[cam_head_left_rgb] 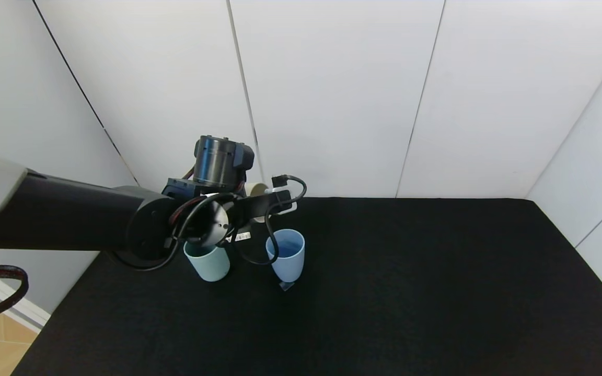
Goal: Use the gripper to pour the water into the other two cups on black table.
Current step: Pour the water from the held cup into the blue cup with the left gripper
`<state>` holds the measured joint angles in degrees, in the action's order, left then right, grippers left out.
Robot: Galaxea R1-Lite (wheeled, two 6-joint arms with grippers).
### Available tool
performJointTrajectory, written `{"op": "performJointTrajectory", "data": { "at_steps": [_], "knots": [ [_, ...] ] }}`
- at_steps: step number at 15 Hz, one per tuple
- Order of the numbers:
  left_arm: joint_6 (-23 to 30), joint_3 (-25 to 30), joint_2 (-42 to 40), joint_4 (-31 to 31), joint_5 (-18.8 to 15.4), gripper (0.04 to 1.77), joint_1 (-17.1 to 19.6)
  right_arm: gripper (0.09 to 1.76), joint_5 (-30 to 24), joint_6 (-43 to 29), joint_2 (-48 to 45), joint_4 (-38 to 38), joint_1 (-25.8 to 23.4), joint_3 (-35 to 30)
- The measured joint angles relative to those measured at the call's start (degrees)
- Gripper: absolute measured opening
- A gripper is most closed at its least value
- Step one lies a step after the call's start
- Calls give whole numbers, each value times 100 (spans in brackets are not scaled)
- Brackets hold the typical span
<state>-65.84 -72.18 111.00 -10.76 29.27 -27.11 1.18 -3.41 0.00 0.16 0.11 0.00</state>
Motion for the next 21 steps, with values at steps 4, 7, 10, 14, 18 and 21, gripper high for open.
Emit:
{"op": "performJointTrajectory", "data": {
  "at_steps": [4, 7, 10, 14, 18, 21],
  "knots": [
    [-295, 0, -39, -4, 11, 120, -87, 171, -2, 0, 0, 0, 2, 0],
    [-588, 0, -55, -28, 135, 120, -161, 171, 0, 2, 0, 0, 5, 0],
    [-889, 0, -61, -50, 197, 120, -266, 171, -2, 0, 0, 0, 5, 0],
    [-1156, 16, -41, -67, 284, 119, -382, 171, -4, 0, 0, 0, 5, 0],
    [-1448, 18, -24, -78, 446, 119, -469, 171, 0, 0, 0, 0, 2, 0],
    [-1660, 0, -24, -84, 573, 119, -480, 171, 0, 0, 0, 0, 5, 0]
  ]
}}
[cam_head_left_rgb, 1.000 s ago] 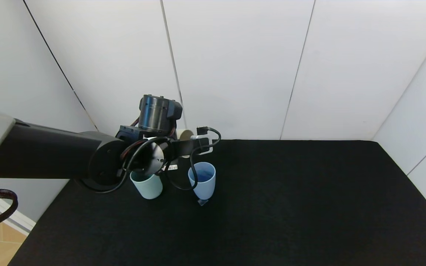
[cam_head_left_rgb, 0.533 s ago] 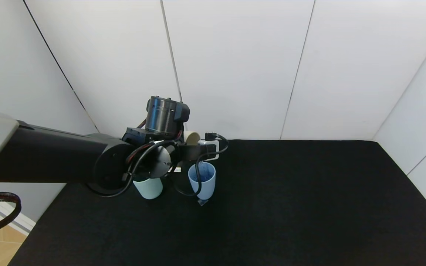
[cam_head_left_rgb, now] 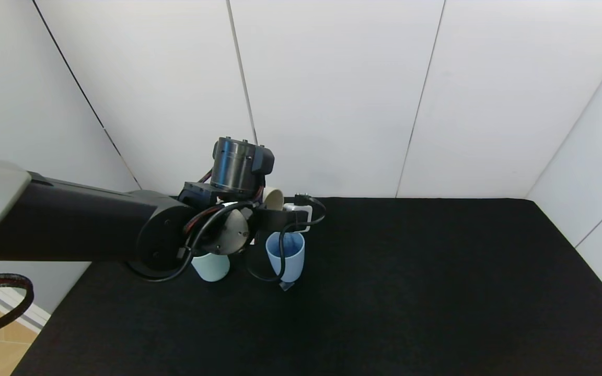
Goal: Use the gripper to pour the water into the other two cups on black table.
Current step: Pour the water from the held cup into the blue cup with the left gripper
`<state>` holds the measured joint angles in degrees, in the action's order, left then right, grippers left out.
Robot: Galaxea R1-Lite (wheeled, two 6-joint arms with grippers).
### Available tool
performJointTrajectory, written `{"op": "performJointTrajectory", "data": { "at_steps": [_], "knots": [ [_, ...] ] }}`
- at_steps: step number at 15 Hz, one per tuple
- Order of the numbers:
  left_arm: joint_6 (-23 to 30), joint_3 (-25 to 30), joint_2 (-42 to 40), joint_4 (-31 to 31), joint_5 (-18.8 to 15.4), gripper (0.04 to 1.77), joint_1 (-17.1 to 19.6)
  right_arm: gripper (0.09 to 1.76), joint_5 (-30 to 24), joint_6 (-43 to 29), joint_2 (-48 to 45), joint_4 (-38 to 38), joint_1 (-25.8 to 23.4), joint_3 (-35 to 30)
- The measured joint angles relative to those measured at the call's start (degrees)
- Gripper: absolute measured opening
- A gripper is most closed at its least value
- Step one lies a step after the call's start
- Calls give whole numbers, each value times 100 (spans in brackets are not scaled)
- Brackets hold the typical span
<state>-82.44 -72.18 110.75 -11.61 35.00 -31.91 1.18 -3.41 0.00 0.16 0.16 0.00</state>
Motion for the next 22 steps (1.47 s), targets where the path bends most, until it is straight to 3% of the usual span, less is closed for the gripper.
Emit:
{"op": "performJointTrajectory", "data": {
  "at_steps": [8, 15, 17, 22],
  "knots": [
    [-586, -26, -37, -16, 185, 119, -9, 171, -2, 0, 0, 0, 0, 0],
    [-482, 16, -61, -24, 119, 119, -50, 171, -4, 0, 0, 2, -2, 0],
    [-112, 88, -96, -13, 77, 119, -52, 171, -4, 2, 0, 2, -2, 0],
    [1536, 368, -278, 32, -258, 119, -66, 171, -2, 0, 0, 2, -2, 0]
  ]
}}
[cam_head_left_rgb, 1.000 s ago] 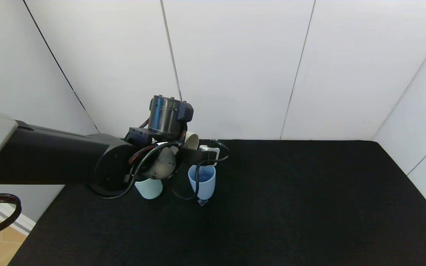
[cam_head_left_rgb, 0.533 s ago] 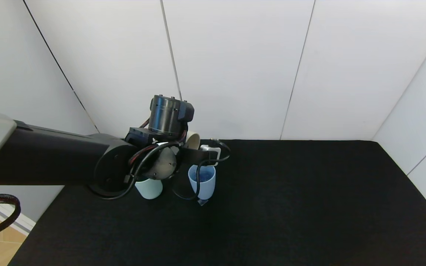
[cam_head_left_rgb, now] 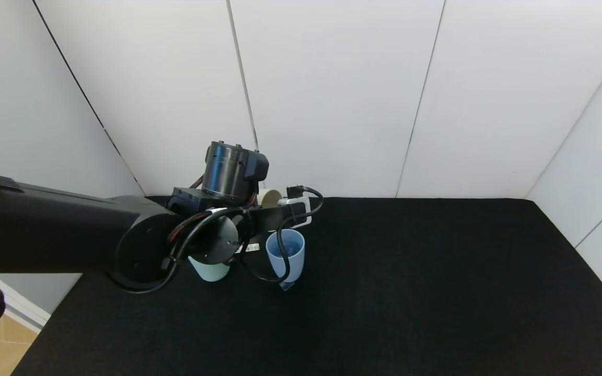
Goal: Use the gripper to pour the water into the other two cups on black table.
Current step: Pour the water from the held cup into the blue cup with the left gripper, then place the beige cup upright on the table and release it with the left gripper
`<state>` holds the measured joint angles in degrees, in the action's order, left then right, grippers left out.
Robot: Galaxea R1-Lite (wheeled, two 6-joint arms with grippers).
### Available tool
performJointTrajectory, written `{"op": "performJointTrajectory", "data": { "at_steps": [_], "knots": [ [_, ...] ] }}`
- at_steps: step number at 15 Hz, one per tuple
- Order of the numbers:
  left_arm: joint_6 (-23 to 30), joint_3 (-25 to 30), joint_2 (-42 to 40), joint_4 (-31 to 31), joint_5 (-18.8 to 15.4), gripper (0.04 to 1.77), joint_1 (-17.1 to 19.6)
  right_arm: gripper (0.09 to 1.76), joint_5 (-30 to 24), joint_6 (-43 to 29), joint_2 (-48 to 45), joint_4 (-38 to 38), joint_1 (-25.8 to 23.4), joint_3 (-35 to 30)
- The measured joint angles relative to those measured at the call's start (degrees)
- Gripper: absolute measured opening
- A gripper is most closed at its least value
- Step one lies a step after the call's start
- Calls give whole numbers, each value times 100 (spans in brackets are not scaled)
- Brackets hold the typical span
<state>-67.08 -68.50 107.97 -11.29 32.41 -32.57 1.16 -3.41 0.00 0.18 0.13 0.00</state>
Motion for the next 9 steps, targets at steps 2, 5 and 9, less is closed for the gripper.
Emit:
{"op": "performJointTrajectory", "data": {
  "at_steps": [2, 5, 9],
  "knots": [
    [669, 263, -216, 21, -221, 119, -2, 171, 2, 0, 0, 2, 0, 0],
    [1788, 695, -627, 21, -605, 119, -11, 171, -1, 2, 0, 4, 0, 0],
    [3421, 1309, -1296, -23, -1226, 119, -30, 171, 0, 0, 0, 4, 0, 0]
  ]
}}
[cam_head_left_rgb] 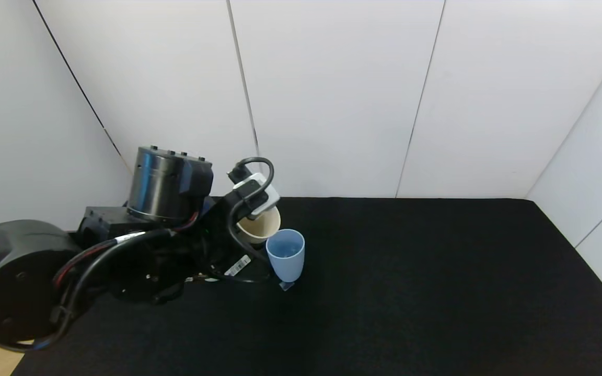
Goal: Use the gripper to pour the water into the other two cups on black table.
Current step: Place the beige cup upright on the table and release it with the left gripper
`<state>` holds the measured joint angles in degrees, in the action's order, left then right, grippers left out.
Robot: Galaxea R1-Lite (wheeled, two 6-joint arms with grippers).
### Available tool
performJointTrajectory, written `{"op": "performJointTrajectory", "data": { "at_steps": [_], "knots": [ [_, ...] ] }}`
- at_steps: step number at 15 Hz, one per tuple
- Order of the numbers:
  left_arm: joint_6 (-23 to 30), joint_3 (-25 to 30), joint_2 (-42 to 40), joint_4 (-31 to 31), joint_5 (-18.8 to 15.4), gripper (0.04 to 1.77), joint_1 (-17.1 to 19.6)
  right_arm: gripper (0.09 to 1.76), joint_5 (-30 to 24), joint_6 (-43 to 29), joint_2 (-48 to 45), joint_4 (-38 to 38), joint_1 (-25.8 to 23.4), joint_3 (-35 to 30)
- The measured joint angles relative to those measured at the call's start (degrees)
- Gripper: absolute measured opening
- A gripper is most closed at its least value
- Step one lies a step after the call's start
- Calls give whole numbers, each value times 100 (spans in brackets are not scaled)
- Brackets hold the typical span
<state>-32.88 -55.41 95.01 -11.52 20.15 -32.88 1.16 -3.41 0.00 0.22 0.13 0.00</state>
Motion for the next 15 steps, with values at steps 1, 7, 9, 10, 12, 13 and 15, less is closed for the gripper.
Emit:
{"op": "performJointTrajectory", "data": {
  "at_steps": [1, 7, 9, 10, 12, 13, 15],
  "knots": [
    [553, 144, -171, -7, -146, 119, -41, 171, -1, 0, 0, -1, 0, 0],
    [3299, 1070, -1145, -278, -486, 119, -491, 171, 0, 0, 0, 0, 0, 0],
    [3566, 1393, -1310, -887, -489, 119, -590, 171, 0, 0, 0, 0, 0, 0],
    [3660, 1556, -1357, -1259, -494, 119, -623, 171, 0, 0, 0, 0, 0, 0],
    [3824, 1881, -1412, -1904, -524, 119, -617, 171, 0, 0, 0, 2, 0, 0],
    [3858, 2005, -1426, -2068, -528, 119, -560, 171, 2, -2, 0, 0, 0, 0],
    [3883, 2192, -1470, -2141, -528, 119, -480, 171, -1, 2, 0, 2, -2, 0]
  ]
}}
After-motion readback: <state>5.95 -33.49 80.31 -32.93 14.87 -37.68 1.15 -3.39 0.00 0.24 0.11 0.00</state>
